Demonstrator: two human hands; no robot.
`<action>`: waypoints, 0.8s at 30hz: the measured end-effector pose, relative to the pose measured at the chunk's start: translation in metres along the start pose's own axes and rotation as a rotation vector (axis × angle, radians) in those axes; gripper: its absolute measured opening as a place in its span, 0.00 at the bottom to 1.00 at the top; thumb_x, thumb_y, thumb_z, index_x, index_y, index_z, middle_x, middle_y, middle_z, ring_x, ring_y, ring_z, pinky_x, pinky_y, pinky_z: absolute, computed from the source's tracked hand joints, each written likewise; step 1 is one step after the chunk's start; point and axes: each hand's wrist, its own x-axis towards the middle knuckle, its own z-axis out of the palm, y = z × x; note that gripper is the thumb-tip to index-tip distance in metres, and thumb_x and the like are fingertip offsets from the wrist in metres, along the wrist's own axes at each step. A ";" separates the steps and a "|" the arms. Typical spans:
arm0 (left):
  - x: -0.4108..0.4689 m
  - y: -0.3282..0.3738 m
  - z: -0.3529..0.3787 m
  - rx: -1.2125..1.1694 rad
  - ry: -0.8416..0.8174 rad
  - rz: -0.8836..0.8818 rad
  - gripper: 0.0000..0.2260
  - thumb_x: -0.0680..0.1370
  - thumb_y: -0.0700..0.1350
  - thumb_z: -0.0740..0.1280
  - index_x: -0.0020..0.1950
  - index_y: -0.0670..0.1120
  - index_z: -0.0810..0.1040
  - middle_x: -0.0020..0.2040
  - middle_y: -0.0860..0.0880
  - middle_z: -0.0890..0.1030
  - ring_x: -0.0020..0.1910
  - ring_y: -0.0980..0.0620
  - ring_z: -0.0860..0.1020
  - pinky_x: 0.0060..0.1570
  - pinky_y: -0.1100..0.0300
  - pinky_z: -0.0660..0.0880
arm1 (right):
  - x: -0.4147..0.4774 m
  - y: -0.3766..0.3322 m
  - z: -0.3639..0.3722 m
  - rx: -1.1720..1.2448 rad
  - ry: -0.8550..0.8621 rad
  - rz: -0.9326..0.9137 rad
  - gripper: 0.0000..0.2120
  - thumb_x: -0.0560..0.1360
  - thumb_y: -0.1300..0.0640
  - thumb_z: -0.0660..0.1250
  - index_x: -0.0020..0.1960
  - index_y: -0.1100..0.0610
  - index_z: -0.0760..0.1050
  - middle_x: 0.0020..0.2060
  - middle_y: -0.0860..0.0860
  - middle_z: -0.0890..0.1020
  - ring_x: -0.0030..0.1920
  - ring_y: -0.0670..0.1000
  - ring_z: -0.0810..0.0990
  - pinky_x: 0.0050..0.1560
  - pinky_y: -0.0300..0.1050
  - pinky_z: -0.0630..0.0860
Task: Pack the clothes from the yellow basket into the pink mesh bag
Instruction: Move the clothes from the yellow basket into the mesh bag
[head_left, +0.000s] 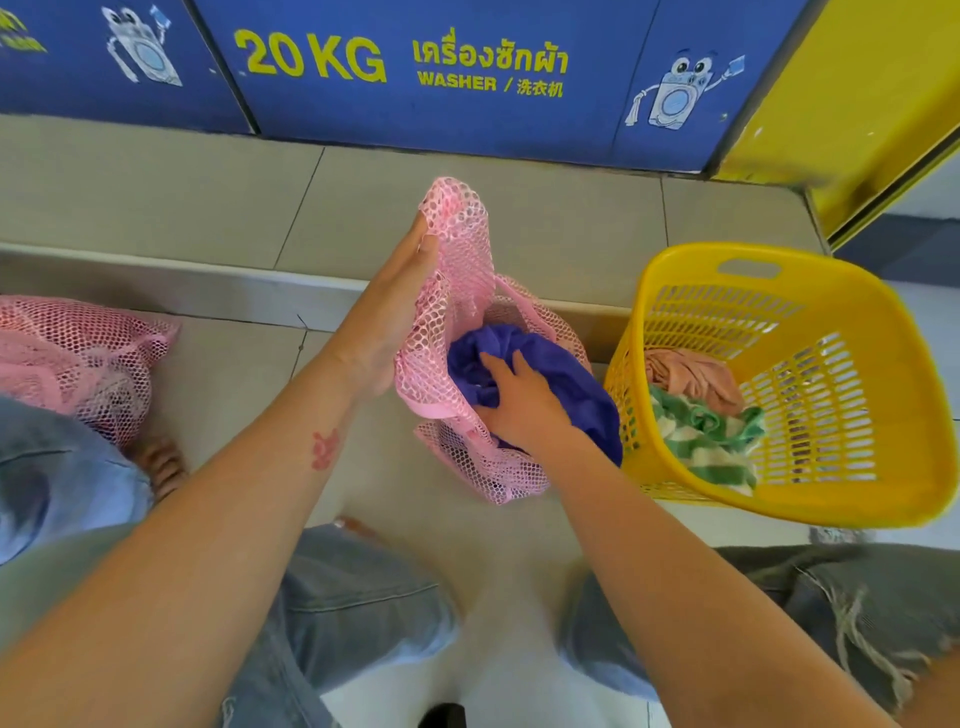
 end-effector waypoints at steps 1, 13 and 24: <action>0.000 0.000 0.000 -0.007 -0.002 0.002 0.25 0.82 0.60 0.57 0.79 0.62 0.58 0.80 0.57 0.63 0.78 0.53 0.63 0.77 0.42 0.59 | -0.003 0.001 -0.007 -0.056 0.099 -0.028 0.34 0.75 0.42 0.65 0.77 0.50 0.57 0.75 0.58 0.61 0.72 0.63 0.64 0.65 0.55 0.69; -0.005 0.001 -0.002 0.000 0.010 -0.017 0.27 0.80 0.63 0.59 0.78 0.63 0.59 0.79 0.56 0.64 0.77 0.50 0.65 0.76 0.40 0.62 | -0.026 0.038 -0.002 -0.261 0.103 0.455 0.38 0.75 0.51 0.68 0.77 0.52 0.50 0.66 0.61 0.72 0.67 0.62 0.71 0.64 0.56 0.72; -0.004 0.000 -0.006 -0.018 0.010 -0.031 0.24 0.83 0.60 0.57 0.79 0.63 0.58 0.80 0.57 0.63 0.77 0.52 0.64 0.77 0.42 0.61 | -0.010 -0.014 -0.024 0.014 0.551 -0.263 0.05 0.79 0.56 0.62 0.54 0.53 0.74 0.51 0.53 0.78 0.50 0.55 0.77 0.55 0.49 0.70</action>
